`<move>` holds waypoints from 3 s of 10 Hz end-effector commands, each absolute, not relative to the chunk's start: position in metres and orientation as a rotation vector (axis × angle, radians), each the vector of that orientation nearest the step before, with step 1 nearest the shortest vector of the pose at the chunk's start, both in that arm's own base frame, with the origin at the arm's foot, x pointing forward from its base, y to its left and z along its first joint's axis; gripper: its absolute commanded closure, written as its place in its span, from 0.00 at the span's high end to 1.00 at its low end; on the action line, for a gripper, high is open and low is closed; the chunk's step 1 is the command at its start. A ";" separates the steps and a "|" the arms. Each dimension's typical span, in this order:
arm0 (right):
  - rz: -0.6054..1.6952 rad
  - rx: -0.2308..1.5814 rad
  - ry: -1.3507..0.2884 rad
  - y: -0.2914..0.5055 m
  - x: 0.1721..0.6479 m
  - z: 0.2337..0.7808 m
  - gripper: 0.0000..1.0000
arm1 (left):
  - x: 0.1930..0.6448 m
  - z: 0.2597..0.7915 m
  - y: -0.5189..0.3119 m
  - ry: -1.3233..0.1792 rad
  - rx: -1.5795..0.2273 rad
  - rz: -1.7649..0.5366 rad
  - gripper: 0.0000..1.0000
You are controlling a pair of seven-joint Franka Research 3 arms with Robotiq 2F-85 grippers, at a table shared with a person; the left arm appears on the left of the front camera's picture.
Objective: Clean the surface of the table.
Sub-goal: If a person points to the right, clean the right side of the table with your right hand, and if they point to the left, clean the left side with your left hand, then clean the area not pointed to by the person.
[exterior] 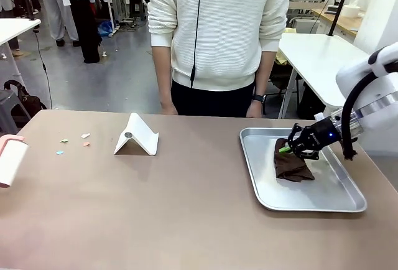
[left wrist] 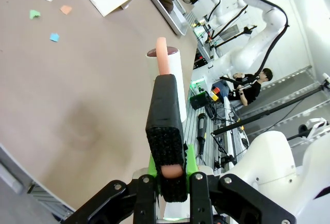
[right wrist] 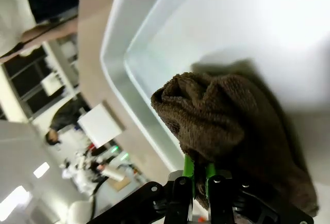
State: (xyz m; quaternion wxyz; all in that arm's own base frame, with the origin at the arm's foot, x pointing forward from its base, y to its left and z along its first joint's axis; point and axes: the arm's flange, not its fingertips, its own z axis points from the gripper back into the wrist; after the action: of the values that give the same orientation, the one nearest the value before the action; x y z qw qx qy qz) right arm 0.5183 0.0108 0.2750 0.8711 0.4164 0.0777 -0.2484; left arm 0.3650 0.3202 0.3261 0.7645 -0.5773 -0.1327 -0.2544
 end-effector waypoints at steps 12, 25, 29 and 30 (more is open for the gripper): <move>-0.358 1.715 0.336 -0.116 0.452 0.361 0.09 | 0.360 0.331 0.316 -0.276 -1.251 -0.549 0.00; -0.369 1.778 0.256 -0.153 0.446 0.333 0.09 | 0.360 0.331 0.316 -0.276 -1.251 -0.549 0.00; -0.369 1.778 0.256 -0.153 0.446 0.333 0.09 | 0.360 0.331 0.316 -0.276 -1.251 -0.549 0.00; -0.369 1.778 0.256 -0.153 0.446 0.333 0.09 | 0.360 0.331 0.316 -0.276 -1.251 -0.549 0.00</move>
State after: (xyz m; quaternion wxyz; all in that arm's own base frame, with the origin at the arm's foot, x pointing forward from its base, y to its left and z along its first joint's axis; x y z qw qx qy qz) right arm 0.4462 -0.1516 0.3276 0.6081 0.7719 0.1062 -0.1521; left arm 0.3649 0.3202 0.3269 0.7647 -0.5768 -0.1329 -0.2545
